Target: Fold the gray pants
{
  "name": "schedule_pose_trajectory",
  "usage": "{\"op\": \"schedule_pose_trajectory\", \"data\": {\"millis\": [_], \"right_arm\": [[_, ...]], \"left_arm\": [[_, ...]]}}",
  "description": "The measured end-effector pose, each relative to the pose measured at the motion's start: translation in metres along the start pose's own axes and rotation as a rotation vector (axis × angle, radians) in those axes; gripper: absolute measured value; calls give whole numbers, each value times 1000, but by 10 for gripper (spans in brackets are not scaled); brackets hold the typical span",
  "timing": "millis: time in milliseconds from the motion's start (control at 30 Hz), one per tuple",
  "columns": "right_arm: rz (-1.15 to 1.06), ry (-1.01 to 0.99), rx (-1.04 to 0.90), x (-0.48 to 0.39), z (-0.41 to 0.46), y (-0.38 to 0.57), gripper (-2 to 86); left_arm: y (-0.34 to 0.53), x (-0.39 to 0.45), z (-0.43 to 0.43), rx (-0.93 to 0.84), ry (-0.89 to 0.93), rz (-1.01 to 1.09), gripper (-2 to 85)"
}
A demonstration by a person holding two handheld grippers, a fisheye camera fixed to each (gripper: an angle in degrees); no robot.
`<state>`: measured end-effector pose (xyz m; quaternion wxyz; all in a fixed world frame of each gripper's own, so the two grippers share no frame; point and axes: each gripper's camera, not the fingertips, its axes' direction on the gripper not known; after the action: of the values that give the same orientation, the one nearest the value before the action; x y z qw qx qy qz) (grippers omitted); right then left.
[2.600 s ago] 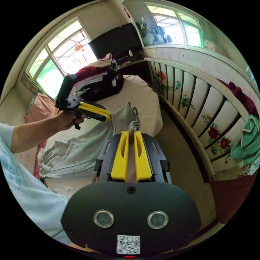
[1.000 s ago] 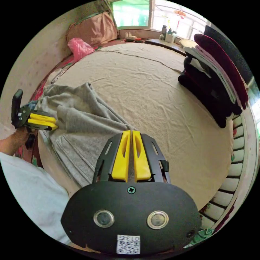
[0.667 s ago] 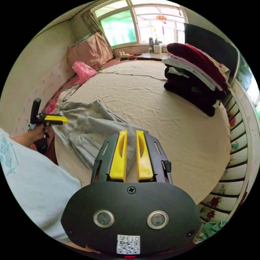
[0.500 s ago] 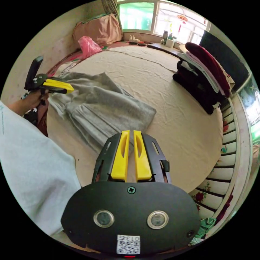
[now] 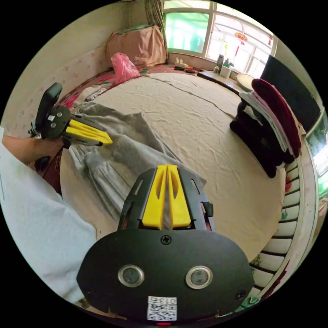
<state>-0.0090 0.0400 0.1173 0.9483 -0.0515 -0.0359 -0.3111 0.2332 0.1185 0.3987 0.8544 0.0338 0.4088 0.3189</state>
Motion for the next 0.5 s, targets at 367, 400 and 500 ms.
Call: {"op": "schedule_pose_trajectory", "data": {"millis": [367, 400, 500], "right_arm": [[88, -140, -198, 34, 76, -63, 2], [112, -145, -95, 41, 57, -67, 3], [166, -144, 78, 53, 24, -95, 10]], "left_arm": [[40, -59, -39, -1, 81, -267, -1], [49, -64, -51, 28, 72, -294, -1], [117, -95, -110, 117, -48, -535, 8]]}}
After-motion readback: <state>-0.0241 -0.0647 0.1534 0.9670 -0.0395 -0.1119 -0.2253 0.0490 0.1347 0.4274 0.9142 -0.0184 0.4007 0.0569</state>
